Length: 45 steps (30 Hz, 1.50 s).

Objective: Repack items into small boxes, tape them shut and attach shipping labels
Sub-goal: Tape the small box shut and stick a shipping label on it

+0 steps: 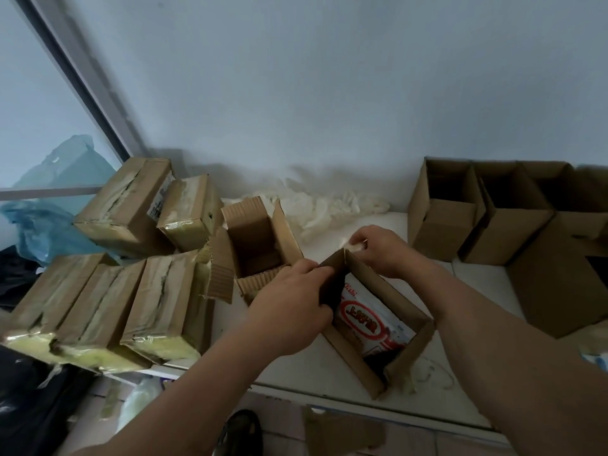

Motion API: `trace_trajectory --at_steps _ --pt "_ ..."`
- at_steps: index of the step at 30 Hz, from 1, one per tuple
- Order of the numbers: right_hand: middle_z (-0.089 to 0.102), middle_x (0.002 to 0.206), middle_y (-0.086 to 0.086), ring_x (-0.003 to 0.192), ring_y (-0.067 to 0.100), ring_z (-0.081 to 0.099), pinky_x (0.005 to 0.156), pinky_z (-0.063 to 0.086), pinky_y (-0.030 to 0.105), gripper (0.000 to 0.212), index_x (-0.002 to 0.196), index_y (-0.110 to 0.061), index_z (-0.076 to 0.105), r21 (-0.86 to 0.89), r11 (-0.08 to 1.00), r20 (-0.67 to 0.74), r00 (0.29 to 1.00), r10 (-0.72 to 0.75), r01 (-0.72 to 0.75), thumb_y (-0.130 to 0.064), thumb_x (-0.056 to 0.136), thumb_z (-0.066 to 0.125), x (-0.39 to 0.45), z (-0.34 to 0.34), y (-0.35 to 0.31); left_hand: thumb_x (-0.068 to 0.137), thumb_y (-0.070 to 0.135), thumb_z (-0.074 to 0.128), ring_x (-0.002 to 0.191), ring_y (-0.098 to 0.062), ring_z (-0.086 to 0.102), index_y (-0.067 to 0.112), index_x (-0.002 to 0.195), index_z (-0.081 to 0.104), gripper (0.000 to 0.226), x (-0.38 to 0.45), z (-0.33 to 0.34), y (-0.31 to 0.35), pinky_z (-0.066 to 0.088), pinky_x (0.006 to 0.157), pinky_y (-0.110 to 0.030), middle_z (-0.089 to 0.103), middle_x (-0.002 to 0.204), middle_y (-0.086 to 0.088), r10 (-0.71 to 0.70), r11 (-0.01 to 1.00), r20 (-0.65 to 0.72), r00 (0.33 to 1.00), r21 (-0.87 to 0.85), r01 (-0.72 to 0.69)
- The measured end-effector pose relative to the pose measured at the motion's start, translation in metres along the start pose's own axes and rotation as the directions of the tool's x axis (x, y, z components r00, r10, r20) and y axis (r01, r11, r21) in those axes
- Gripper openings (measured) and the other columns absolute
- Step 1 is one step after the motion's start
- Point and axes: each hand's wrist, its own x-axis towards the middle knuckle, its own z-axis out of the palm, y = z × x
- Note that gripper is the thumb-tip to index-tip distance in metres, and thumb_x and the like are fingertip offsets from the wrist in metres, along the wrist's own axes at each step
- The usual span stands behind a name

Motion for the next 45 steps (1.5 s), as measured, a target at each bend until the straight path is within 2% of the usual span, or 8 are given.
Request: trace_trajectory --at_steps 5,11,14,18,22,28,35,45 --pt "0.059 0.106 -0.002 0.096 0.017 0.058 0.071 0.044 0.027 0.025 0.104 -0.019 0.059 0.206 0.977 -0.082 0.993 0.08 -0.062 -0.033 0.088 0.07 -0.027 -0.024 0.009 0.092 0.044 0.056 0.104 -0.01 0.048 0.027 0.135 0.048 0.047 -0.001 0.002 0.004 0.047 0.088 -0.025 0.044 0.12 0.006 -0.057 0.995 -0.062 0.996 0.076 0.061" --pt "0.064 0.11 -0.004 0.098 0.018 0.063 0.089 0.056 0.045 0.023 0.115 -0.024 0.059 0.371 0.929 -0.198 0.976 0.091 -0.011 -0.032 0.093 0.063 -0.086 -0.069 -0.017 0.091 0.057 0.053 0.089 -0.01 0.05 0.024 0.124 0.052 0.047 -0.004 0.011 0.01 0.049 0.08 -0.026 0.038 0.106 0.005 -0.06 0.993 -0.131 0.99 0.096 0.073" --pt "0.068 0.1 -0.009 0.089 0.011 0.068 0.077 0.059 0.027 0.016 0.109 -0.029 0.065 0.417 0.903 -0.17 0.985 -0.039 0.108 -0.03 0.093 0.063 -0.127 -0.088 -0.049 0.086 0.067 0.054 0.09 -0.01 0.048 0.023 0.123 0.052 0.057 -0.003 0.015 0.013 0.046 0.075 -0.024 0.038 0.106 0.005 -0.033 0.992 -0.144 0.989 0.117 0.05" --pt "0.066 0.094 -0.01 0.083 0.006 0.064 0.067 0.052 0.016 0.012 0.106 -0.028 0.064 0.241 0.969 0.018 0.998 -0.067 0.061 -0.03 0.094 0.062 -0.151 -0.073 -0.066 0.083 0.074 0.05 0.098 -0.014 0.048 0.022 0.122 0.052 0.065 0.0 0.014 0.013 0.046 0.076 -0.028 0.039 0.106 0.004 -0.015 0.977 -0.158 0.987 0.208 0.048" --pt "0.061 0.097 -0.007 0.085 0.007 0.056 0.072 0.047 0.027 0.009 0.106 -0.027 0.057 -0.044 0.999 -0.066 0.998 0.004 -0.007 -0.029 0.099 0.053 -0.139 -0.063 -0.053 0.083 0.076 0.045 0.113 -0.018 0.043 0.023 0.127 0.05 0.068 -0.001 0.016 0.012 0.044 0.096 -0.034 0.037 0.125 0.002 0.07 0.949 -0.197 0.978 0.315 -0.005" --pt "0.057 0.09 -0.006 0.082 0.013 0.053 0.072 0.048 0.034 0.003 0.101 -0.028 0.05 -0.251 0.968 -0.128 0.992 -0.022 -0.01 -0.029 0.1 0.047 -0.121 -0.057 -0.045 0.091 0.039 0.056 0.124 -0.023 0.044 0.019 0.126 0.059 0.041 0.008 0.02 0.021 0.037 0.108 -0.036 0.05 0.131 -0.002 0.515 0.803 -0.165 0.841 0.436 -0.406" --pt "0.059 0.089 -0.007 0.078 0.011 0.055 0.069 0.05 0.032 0.004 0.099 -0.031 0.051 -0.333 0.941 -0.191 0.981 -0.015 -0.05 -0.033 0.099 0.048 -0.108 -0.054 -0.036 0.086 0.079 0.024 0.147 -0.015 0.02 0.019 0.151 0.032 0.088 0.032 0.012 0.01 -0.005 0.119 -0.034 0.031 0.158 0.0 0.317 0.867 0.039 0.947 0.394 -0.306" --pt "0.051 0.096 -0.012 0.079 0.007 0.053 0.068 0.046 0.025 0.01 0.094 -0.033 0.057 -0.402 0.915 -0.199 0.978 -0.066 -0.019 -0.042 0.097 0.052 -0.104 -0.049 -0.035 0.074 0.09 0.025 0.144 -0.022 0.013 0.032 0.148 0.035 0.095 0.041 0.015 0.007 -0.006 0.119 -0.042 0.036 0.147 0.004 0.26 0.867 0.134 0.956 0.404 -0.292"
